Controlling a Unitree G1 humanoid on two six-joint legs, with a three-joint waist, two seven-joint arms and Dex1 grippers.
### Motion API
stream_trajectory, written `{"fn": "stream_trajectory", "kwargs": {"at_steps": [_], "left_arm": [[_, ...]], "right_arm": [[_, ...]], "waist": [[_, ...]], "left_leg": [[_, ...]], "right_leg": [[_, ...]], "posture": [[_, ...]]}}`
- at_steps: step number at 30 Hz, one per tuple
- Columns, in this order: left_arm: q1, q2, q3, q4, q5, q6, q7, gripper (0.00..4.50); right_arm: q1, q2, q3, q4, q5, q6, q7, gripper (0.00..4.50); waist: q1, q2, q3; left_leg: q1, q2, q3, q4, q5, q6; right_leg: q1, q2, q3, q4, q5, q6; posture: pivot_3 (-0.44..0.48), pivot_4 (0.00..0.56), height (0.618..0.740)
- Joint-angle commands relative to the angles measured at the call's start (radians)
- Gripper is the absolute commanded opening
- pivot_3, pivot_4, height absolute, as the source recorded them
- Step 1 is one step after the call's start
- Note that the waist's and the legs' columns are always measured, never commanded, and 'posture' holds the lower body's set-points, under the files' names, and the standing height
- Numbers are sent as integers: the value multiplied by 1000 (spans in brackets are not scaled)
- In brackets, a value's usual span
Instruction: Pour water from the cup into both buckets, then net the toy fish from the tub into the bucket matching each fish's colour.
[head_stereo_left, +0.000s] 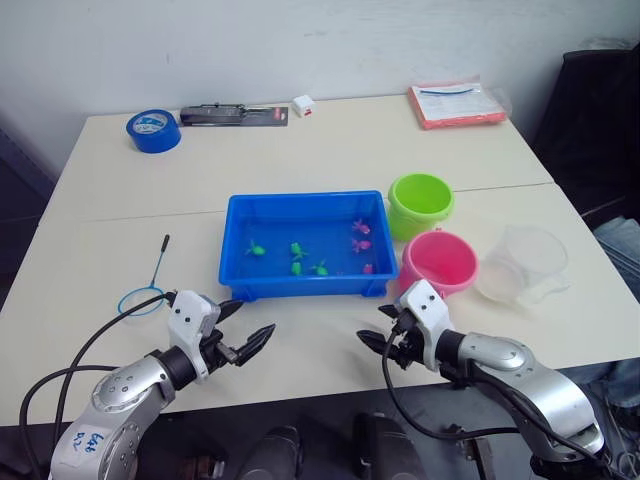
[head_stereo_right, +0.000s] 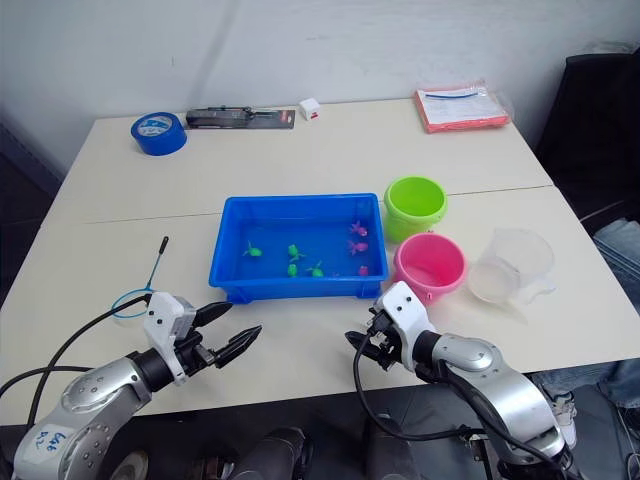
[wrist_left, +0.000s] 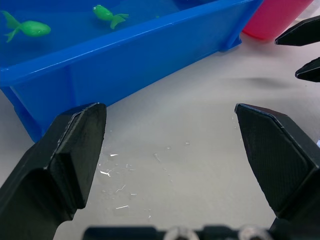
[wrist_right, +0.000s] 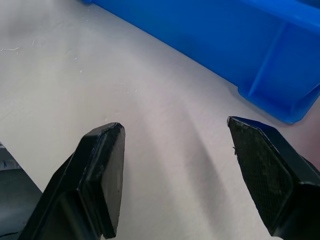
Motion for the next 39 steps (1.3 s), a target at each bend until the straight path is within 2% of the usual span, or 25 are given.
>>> {"fn": "stream_trajectory", "kwargs": {"at_steps": [1, 8, 15, 21, 24, 29, 34, 39], "left_arm": [[13, 0, 3, -32, -1, -18, -5, 4430], [17, 9, 7, -34, -7, -12, -10, 4430], [-1, 41, 40, -38, -78, 29, -56, 4430], [-106, 173, 128, 77, -183, 16, -260, 4430], [-178, 222, 103, 136, -159, -6, -314, 4430], [-353, 275, 5, 256, -128, -67, -473, 4430], [-534, 258, -103, 421, -84, -122, -590, 4430], [-678, 213, -189, 556, -28, -184, -672, 4430]], "right_arm": [[-1, -6, -19, -33, 16, -18, 12, 4500], [-1, -1, -19, -30, 14, -22, 14, 4500], [-1, 6, -17, -28, 14, -24, 10, 4500], [35, -26, -89, -47, 45, 42, 7, 4500], [59, -63, -152, -55, 49, 73, 0, 4500], [187, -112, -327, -102, 44, 129, -30, 4500], [270, -75, -441, -100, -3, 146, -127, 4500], [288, -11, -487, -62, -85, 151, -260, 4500]], "waist": [[0, 0, 0], [0, 0, 0], [0, 0, 0], [2, 0, 0], [3, 1, 0], [7, 1, 1], [2, 1, 1], [-2, 1, 0]], "left_leg": [[0, 0, 0, 0, 0, 0], [0, 0, 0, 0, 0, 0], [0, 0, 0, 0, 0, 0], [0, 0, -1, 0, 0, 0], [0, -1, 0, 0, 0, 0], [-1, 0, -1, 0, 0, 0], [0, 0, -1, 0, 0, 0], [0, 0, 0, 0, 0, 0]], "right_leg": [[0, 0, 0, 0, 0, 0], [0, 0, 0, 0, 0, 0], [0, 0, 0, 0, 0, 0], [0, 0, -1, 0, 0, 0], [0, -1, -1, 0, 0, 0], [0, 0, -2, -1, 0, 0], [0, 0, -1, 0, 0, 0], [-1, 0, 0, 1, 0, 0]], "posture": [[0, 150, 740], [0, 150, 740], [0, 150, 740], [0, 150, 740], [0, 150, 740], [0, 150, 740], [0, 150, 740], [0, 150, 740]]}}
